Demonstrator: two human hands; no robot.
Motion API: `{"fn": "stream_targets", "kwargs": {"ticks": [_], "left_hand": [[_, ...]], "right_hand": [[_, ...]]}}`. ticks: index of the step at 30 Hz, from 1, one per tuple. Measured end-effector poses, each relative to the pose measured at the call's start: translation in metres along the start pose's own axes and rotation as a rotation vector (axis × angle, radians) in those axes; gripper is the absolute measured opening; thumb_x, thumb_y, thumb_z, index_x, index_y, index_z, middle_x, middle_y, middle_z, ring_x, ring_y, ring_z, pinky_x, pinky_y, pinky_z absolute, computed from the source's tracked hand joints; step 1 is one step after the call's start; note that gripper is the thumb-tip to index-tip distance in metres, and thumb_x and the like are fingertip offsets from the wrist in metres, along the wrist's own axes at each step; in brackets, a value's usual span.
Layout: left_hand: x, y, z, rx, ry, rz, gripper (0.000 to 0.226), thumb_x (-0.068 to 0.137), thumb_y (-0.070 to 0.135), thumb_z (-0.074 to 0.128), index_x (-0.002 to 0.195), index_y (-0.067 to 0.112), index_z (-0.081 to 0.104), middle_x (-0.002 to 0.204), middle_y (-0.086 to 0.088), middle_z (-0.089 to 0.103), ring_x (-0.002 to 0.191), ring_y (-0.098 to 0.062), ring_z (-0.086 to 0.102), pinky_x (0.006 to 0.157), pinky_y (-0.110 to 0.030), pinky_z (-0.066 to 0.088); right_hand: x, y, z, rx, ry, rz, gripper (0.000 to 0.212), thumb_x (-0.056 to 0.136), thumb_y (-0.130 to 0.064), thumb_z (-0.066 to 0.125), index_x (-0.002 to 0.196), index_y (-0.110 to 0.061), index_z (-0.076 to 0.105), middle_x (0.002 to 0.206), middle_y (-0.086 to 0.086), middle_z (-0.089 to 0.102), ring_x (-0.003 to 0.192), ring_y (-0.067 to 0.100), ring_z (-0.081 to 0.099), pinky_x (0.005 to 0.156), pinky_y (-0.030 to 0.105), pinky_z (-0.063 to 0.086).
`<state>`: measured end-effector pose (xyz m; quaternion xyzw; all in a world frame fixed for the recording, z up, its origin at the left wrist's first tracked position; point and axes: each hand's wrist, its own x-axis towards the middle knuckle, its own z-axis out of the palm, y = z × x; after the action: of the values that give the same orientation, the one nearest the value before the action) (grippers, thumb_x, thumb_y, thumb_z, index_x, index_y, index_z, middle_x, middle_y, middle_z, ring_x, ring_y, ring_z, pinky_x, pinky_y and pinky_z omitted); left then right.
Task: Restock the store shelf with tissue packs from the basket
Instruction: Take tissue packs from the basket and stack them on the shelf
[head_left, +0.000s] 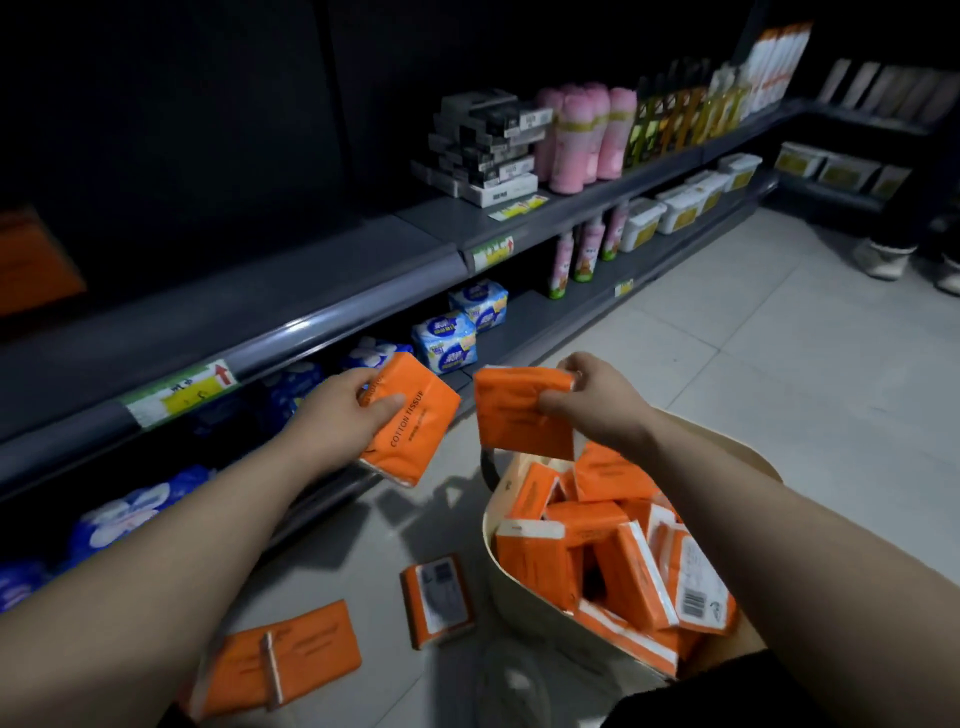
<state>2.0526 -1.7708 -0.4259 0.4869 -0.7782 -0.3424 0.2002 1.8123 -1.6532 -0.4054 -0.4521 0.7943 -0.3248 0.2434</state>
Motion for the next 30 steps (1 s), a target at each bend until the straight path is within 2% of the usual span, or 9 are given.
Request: {"fn": "stream_targets", "kwargs": {"ticks": [3, 6, 11, 13, 16, 19, 22, 26, 30], "left_hand": [[-0.005, -0.007, -0.035, 0.029, 0.071, 0.000, 0.034, 0.089, 0.035, 0.063, 0.119, 0.018, 0.062, 0.106, -0.003, 0.068, 0.097, -0.022, 0.064, 0.087, -0.033, 0.049], [-0.013, -0.020, -0.075, 0.043, 0.152, -0.005, 0.041, 0.087, 0.045, 0.060, 0.119, 0.020, 0.062, 0.107, -0.001, 0.069, 0.098, -0.021, 0.064, 0.087, -0.035, 0.049], [-0.026, -0.044, -0.138, 0.108, 0.301, -0.070, 0.040, 0.086, 0.038, 0.065, 0.117, 0.013, 0.062, 0.110, -0.004, 0.066, 0.101, -0.022, 0.061, 0.081, -0.029, 0.043], [-0.027, -0.054, -0.162, 0.090, 0.338, -0.147, 0.040, 0.082, 0.038, 0.070, 0.113, 0.013, 0.064, 0.105, -0.003, 0.065, 0.096, -0.020, 0.061, 0.077, -0.027, 0.041], [-0.025, -0.071, -0.197, 0.031, 0.381, -0.236, 0.038, 0.077, 0.025, 0.076, 0.112, 0.015, 0.065, 0.104, -0.006, 0.068, 0.092, -0.023, 0.064, 0.082, -0.032, 0.050], [-0.020, -0.079, -0.228, -0.012, 0.423, -0.259, 0.036, 0.074, 0.012, 0.073, 0.108, 0.018, 0.064, 0.096, -0.002, 0.068, 0.080, -0.019, 0.062, 0.074, -0.029, 0.050], [-0.005, -0.086, -0.255, 0.036, 0.476, -0.248, 0.030, 0.074, 0.013, 0.075, 0.102, 0.019, 0.065, 0.094, -0.001, 0.066, 0.082, -0.015, 0.060, 0.073, -0.025, 0.045], [0.023, -0.099, -0.282, 0.164, 0.525, -0.259, 0.039, 0.074, 0.018, 0.077, 0.112, 0.017, 0.066, 0.111, -0.005, 0.066, 0.091, -0.017, 0.060, 0.071, -0.023, 0.040], [0.050, -0.118, -0.299, 0.276, 0.455, -0.305, 0.049, 0.081, 0.023, 0.073, 0.128, 0.020, 0.058, 0.127, -0.008, 0.059, 0.109, -0.023, 0.058, 0.074, -0.022, 0.038]], "right_hand": [[0.008, -0.036, 0.017, 0.113, 0.075, -0.052, 0.033, 0.082, -0.029, 0.062, 0.108, -0.014, 0.049, 0.098, 0.003, 0.061, 0.092, 0.022, 0.060, 0.076, 0.033, 0.047], [0.012, -0.075, 0.036, 0.185, 0.087, -0.165, 0.032, 0.086, -0.031, 0.059, 0.114, -0.021, 0.045, 0.103, 0.001, 0.059, 0.094, 0.020, 0.059, 0.077, 0.035, 0.049], [0.023, -0.129, 0.071, 0.264, 0.070, -0.253, 0.038, 0.078, -0.032, 0.075, 0.104, -0.016, 0.052, 0.099, 0.003, 0.065, 0.093, 0.023, 0.065, 0.083, 0.046, 0.054], [0.028, -0.147, 0.086, 0.242, 0.073, -0.266, 0.049, 0.074, -0.034, 0.079, 0.110, -0.016, 0.052, 0.102, 0.002, 0.064, 0.096, 0.022, 0.063, 0.086, 0.044, 0.053], [0.034, -0.174, 0.115, 0.185, 0.074, -0.288, 0.062, 0.076, -0.030, 0.078, 0.126, -0.014, 0.046, 0.107, 0.001, 0.056, 0.102, 0.020, 0.058, 0.090, 0.036, 0.048], [0.044, -0.201, 0.139, 0.185, 0.056, -0.312, 0.056, 0.079, -0.024, 0.075, 0.126, -0.011, 0.046, 0.107, 0.004, 0.056, 0.099, 0.020, 0.056, 0.083, 0.031, 0.045], [0.063, -0.229, 0.155, 0.217, 0.031, -0.347, 0.039, 0.078, -0.020, 0.075, 0.108, -0.019, 0.050, 0.104, 0.004, 0.062, 0.090, 0.017, 0.058, 0.074, 0.028, 0.045], [0.086, -0.265, 0.172, 0.267, -0.039, -0.386, 0.040, 0.077, -0.023, 0.076, 0.107, -0.023, 0.049, 0.102, 0.001, 0.060, 0.093, 0.022, 0.062, 0.078, 0.047, 0.057], [0.107, -0.290, 0.193, 0.305, -0.117, -0.429, 0.039, 0.076, -0.018, 0.077, 0.106, -0.020, 0.051, 0.103, 0.003, 0.061, 0.093, 0.025, 0.063, 0.075, 0.049, 0.058]]}}
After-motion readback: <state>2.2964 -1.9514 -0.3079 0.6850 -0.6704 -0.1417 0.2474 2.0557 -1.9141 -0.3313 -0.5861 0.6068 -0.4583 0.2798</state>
